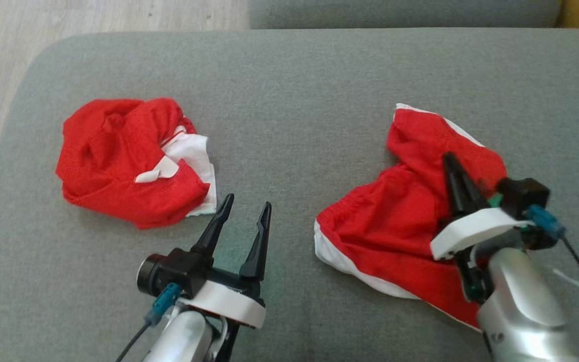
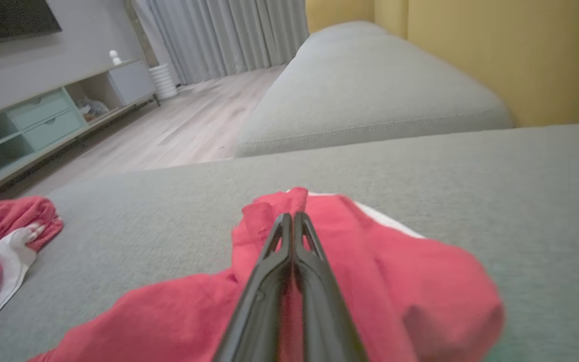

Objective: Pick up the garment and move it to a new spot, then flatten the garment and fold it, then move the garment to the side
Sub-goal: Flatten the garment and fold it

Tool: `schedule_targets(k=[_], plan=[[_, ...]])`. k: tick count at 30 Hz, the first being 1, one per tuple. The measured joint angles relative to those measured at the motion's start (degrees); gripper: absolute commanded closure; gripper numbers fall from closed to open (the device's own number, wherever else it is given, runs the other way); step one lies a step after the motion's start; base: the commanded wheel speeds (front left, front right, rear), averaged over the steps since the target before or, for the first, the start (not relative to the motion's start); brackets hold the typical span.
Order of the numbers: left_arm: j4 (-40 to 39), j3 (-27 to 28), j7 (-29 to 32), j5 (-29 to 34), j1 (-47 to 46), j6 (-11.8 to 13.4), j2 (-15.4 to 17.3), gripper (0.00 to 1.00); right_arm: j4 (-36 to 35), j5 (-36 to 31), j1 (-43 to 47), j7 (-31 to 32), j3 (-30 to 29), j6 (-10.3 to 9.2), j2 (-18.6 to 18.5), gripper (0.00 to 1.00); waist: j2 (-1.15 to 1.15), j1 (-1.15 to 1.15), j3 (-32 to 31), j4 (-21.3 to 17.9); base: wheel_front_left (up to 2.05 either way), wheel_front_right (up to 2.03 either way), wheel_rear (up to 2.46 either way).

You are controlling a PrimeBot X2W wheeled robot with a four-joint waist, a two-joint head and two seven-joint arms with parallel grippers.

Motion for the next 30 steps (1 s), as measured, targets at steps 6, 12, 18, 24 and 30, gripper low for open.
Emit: schedule_targets(k=[6,12,18,24,30], plan=[[0.0,0.9,0.0,0.0,0.1,0.0,0.0,0.0,-0.9,-0.1,0.0,-0.7,-12.3,0.0,0.1,1.0,0.0,0.0,-1.3,-1.4,0.0,0.0,0.0],[0.0,1.0,0.0,0.2,0.3,0.0,0.0,0.0,0.7,-3.6,0.0,-1.1,-25.6,0.0,0.1,1.0,0.0,0.0,-2.3,-2.4,0.0,0.0,0.0],[0.1,1.0,0.0,0.2,0.3,-0.1,0.0,0.0,3.2,-10.2,-1.9,-1.1,-37.8,0.0,0.3,0.91,0.0,0.0,-2.8,-2.7,0.0,0.0,0.0],[0.1,1.0,0.0,0.2,1.4,-0.1,0.0,0.0,7.0,-14.4,-3.3,-0.6,-40.4,0.0,0.4,0.0,0.0,0.0,-3.7,-2.4,0.0,0.0,0.0],[0.2,1.2,0.0,0.2,2.6,-0.1,0.0,0.0,4.9,-10.7,-2.3,-1.2,-30.3,0.0,0.3,0.0,0.0,0.0,-5.0,-3.0,0.0,0.0,0.0]])
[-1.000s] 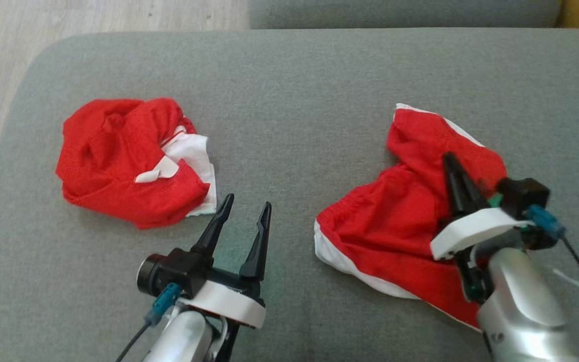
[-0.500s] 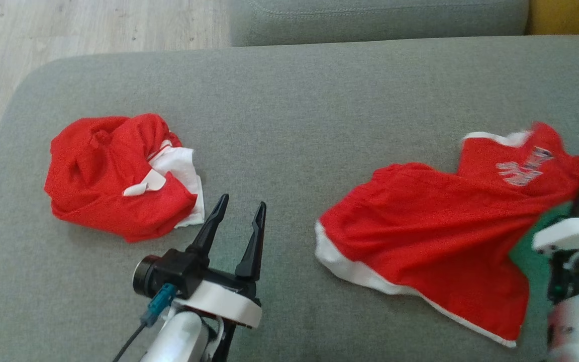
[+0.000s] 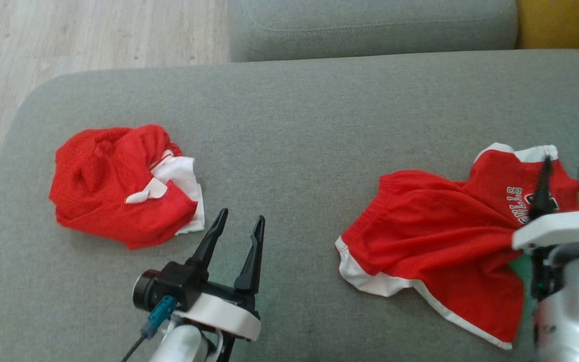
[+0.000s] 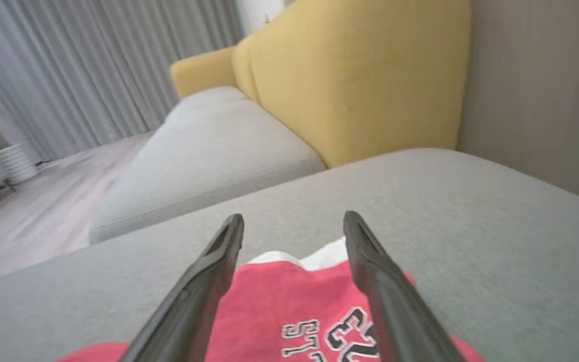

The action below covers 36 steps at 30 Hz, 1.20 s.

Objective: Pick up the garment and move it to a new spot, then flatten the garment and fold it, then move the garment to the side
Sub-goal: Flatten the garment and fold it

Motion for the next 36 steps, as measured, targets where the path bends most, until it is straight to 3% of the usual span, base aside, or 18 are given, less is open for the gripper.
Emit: schedule_targets(k=[5,9,19,25,32,36], plan=[[-0.1,0.3,0.0,0.1,0.1,0.0,0.0,0.0,-10.8,6.4,8.6,-0.1,13.1,0.0,0.0,0.0,0.0,0.0,-0.9,-1.3,0.0,0.0,0.0],[-0.4,0.4,0.0,0.3,0.4,0.0,0.0,0.0,-16.6,9.3,17.0,-0.1,19.1,0.0,0.0,0.0,0.0,0.0,-0.9,-2.3,0.0,0.0,0.0],[-0.8,0.2,0.0,0.3,0.8,0.0,0.0,0.0,-21.5,7.1,17.8,0.6,22.2,0.0,0.0,0.0,0.0,0.01,1.5,-2.1,0.0,0.0,0.0],[-0.8,-0.2,0.0,-0.2,-1.0,0.0,0.0,0.0,-17.9,4.0,9.8,15.5,24.2,0.0,-1.2,0.0,0.0,0.01,3.6,-0.5,0.0,0.0,0.0],[-1.0,-1.3,0.0,-1.2,-2.7,0.2,0.0,0.0,-11.1,8.6,3.3,35.2,35.8,0.0,-10.5,0.0,0.0,0.01,5.2,2.6,0.0,0.0,0.0],[-1.1,-1.8,0.0,-2.1,-2.7,0.6,0.0,0.0,-11.8,14.5,1.8,44.0,42.5,0.0,-15.7,0.0,0.0,0.0,5.5,4.3,0.0,0.0,0.0]])
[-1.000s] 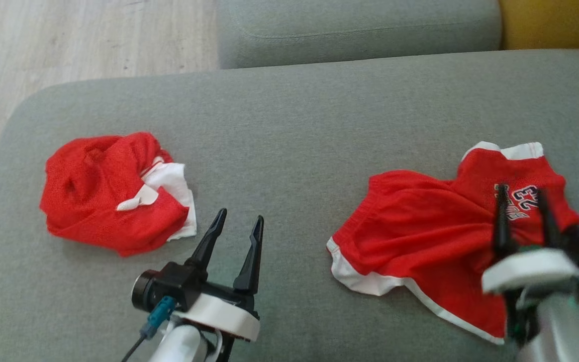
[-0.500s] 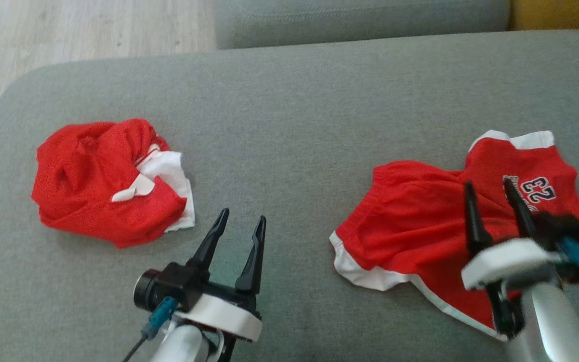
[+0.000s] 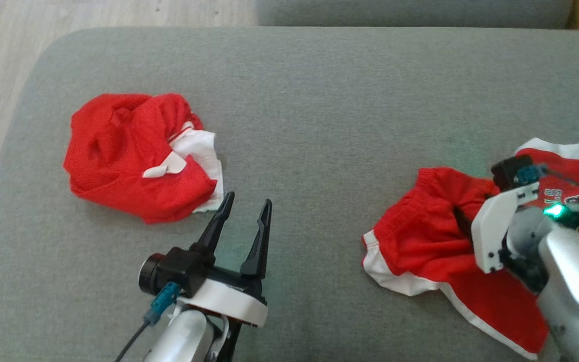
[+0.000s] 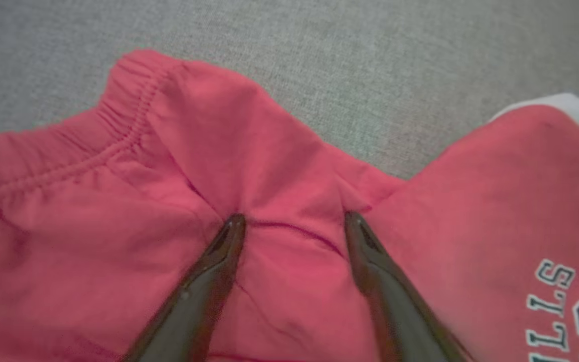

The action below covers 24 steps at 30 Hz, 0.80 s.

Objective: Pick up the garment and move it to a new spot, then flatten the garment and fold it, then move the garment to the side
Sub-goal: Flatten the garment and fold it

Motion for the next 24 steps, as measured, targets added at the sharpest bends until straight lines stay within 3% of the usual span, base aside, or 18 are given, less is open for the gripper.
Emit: schedule_targets(k=[3,4,5,6,11,24], plan=[[-0.1,0.0,0.0,0.0,0.0,0.2,0.0,0.0,-0.7,3.3,-1.4,3.4,2.7,0.0,-2.6,0.0,0.0,0.0,0.3,0.9,0.0,0.0,0.0],[-0.1,0.0,0.0,0.0,0.0,0.2,0.0,0.0,-0.8,4.1,-1.6,4.1,3.2,0.0,-3.1,0.18,0.0,0.0,0.4,1.2,0.0,0.0,0.0],[-0.2,-0.1,0.0,0.0,0.0,0.2,0.0,0.0,-1.1,4.6,-1.7,4.6,3.9,0.0,-3.8,0.8,0.0,0.0,0.6,1.4,0.0,0.0,0.0],[-0.3,-0.1,0.0,0.0,0.0,0.2,0.0,0.0,-1.3,5.0,-1.7,4.7,4.3,0.0,-4.2,1.0,0.0,0.0,0.7,1.6,0.0,0.0,0.0],[-0.8,-0.1,0.0,0.0,-0.1,0.2,0.0,0.0,-1.6,6.1,-2.9,2.9,5.8,0.0,-4.5,1.0,0.0,0.0,1.4,2.2,0.0,0.0,0.0],[-0.7,0.0,0.0,0.0,-1.4,0.1,0.0,0.0,6.5,-0.7,-13.1,-19.9,5.8,0.0,-1.5,1.0,0.0,0.01,2.4,3.4,0.0,0.0,0.0]])
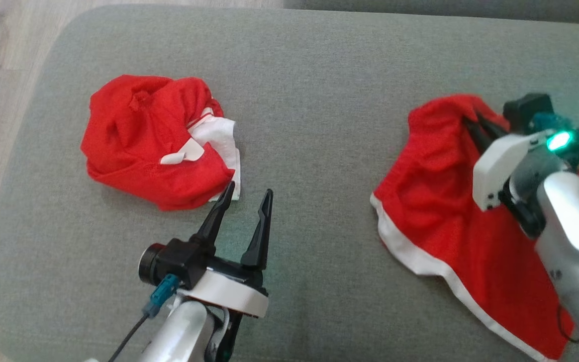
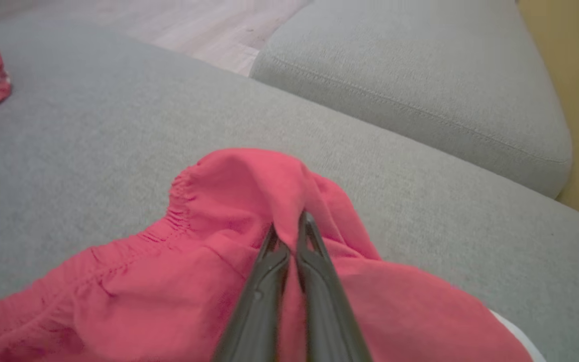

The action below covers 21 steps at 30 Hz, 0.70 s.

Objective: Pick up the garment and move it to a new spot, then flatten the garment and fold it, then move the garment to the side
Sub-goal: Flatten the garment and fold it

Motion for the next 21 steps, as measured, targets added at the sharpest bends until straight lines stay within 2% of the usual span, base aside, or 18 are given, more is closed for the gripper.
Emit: schedule_targets(k=[4,11,12,16,21], plan=[[0.1,-0.1,0.0,0.0,0.0,0.0,0.0,0.0,4.0,-0.4,-3.8,-3.4,0.0,0.0,0.9,1.0,0.0,0.0,0.1,0.6,0.0,0.0,0.0],[0.4,-0.3,0.0,0.0,0.0,-0.2,0.0,0.0,12.1,-5.2,-11.8,-10.6,-1.5,0.0,1.6,1.0,0.0,0.0,-0.1,1.8,0.0,0.0,0.0],[0.7,-0.3,0.0,0.0,0.0,-0.2,0.0,0.0,14.9,-6.6,-13.0,-11.4,-1.7,0.0,2.3,0.0,0.0,0.0,-0.5,2.0,0.0,0.0,0.0],[1.1,-0.1,0.0,0.0,0.1,-0.2,0.0,0.0,19.4,-7.3,-13.0,-14.1,-2.0,0.0,4.8,0.0,0.0,0.0,-1.6,1.7,0.0,0.0,0.0],[1.1,0.3,0.0,0.1,0.5,-0.2,0.0,0.0,21.5,-7.5,-11.1,-19.7,-4.4,0.0,6.4,0.0,0.0,-0.01,-3.4,-0.1,0.0,0.0,0.0]])
